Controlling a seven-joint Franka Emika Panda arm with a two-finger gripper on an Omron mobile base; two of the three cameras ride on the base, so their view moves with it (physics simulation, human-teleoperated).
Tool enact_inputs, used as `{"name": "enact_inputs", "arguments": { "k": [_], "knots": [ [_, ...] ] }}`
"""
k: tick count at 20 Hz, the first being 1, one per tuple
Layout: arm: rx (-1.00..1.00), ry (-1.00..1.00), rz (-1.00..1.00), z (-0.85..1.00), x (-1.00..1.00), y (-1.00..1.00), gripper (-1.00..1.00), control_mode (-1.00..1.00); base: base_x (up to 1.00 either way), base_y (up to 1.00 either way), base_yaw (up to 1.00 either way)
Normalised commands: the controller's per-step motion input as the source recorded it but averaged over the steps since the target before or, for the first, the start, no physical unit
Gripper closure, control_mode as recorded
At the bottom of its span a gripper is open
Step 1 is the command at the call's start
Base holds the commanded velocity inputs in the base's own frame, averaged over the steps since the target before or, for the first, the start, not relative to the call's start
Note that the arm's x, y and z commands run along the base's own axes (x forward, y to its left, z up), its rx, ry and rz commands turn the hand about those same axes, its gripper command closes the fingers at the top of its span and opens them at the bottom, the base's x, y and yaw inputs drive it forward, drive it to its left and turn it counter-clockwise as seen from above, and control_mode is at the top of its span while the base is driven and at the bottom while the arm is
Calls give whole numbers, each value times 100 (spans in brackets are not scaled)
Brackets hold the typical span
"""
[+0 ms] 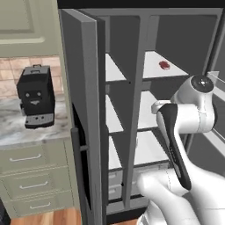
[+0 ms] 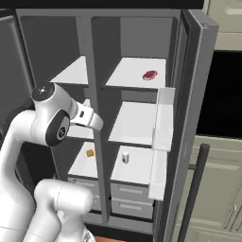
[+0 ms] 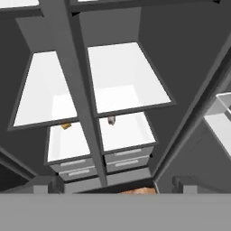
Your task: Pick up the frozen steak from the freezer, place it on any shelf in the fridge, and close the fridge and freezer doors when done.
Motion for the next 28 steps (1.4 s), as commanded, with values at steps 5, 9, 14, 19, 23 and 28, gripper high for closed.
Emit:
{"name": "enact_inputs", "arguments": {
  "k": [5, 9, 14, 19, 23, 28],
  "knots": [
    [0, 0, 0, 0, 0, 0, -100, 100, -48, -28, 0],
    [0, 0, 0, 0, 0, 0, -100, 100, -37, -28, 0],
    [0, 0, 0, 0, 0, 0, -100, 100, -47, -4, 0],
    [0, 0, 0, 0, 0, 0, -100, 100, -64, -7, 0],
    [0, 0, 0, 0, 0, 0, -100, 100, -53, -7, 0],
    [0, 0, 0, 0, -7, 0, -100, -100, -23, -1, 0]
  ]
}}
